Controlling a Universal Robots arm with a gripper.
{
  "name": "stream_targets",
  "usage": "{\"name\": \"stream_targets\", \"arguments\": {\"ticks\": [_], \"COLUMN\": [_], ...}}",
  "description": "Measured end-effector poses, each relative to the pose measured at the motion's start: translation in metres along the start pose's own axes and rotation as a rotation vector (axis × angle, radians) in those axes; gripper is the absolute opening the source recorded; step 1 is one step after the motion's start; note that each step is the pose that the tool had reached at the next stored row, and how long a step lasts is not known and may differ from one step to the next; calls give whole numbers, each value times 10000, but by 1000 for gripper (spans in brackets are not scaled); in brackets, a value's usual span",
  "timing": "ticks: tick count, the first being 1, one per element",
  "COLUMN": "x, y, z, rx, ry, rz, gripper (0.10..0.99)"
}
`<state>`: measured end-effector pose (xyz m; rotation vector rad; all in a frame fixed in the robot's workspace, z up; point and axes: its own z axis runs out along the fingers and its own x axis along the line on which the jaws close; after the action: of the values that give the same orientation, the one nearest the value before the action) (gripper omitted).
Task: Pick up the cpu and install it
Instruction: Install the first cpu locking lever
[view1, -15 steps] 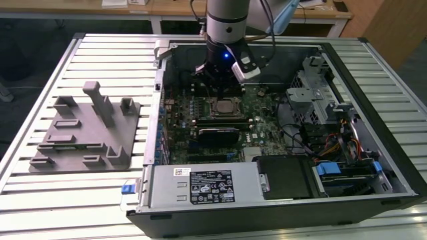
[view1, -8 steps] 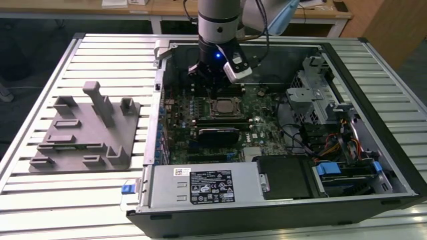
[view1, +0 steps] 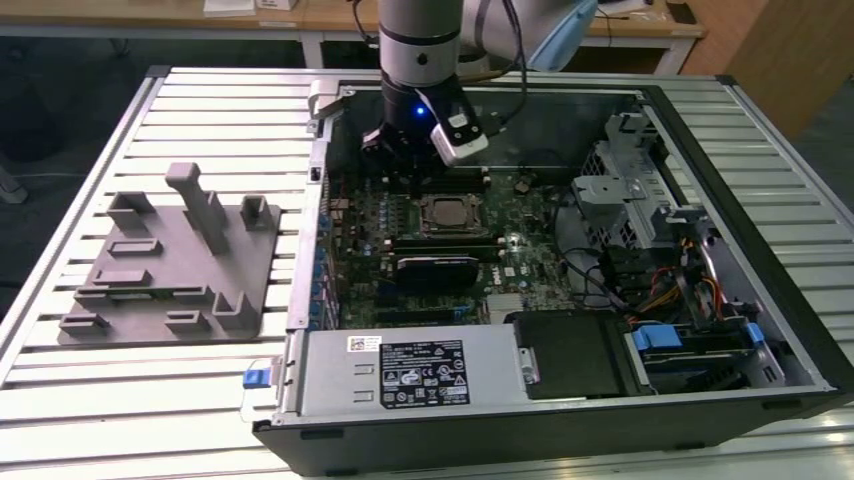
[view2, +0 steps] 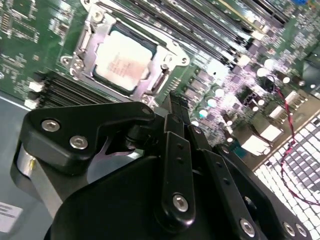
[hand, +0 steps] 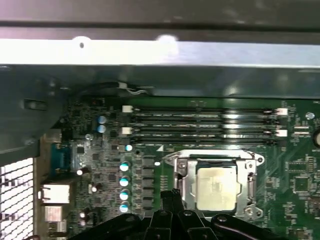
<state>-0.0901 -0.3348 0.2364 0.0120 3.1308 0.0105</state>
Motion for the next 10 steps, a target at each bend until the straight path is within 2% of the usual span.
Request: {"name": "stream_targets", "arguments": {"ticks": [4, 7, 10], "x": [66, 93, 95], "y": [-1, -1, -1], "z": [-1, -1, -1], "rx": [-26, -187, -216], "ry": [2, 2, 2], "rz": [1, 2, 2], "gripper": [106, 106, 106]}}
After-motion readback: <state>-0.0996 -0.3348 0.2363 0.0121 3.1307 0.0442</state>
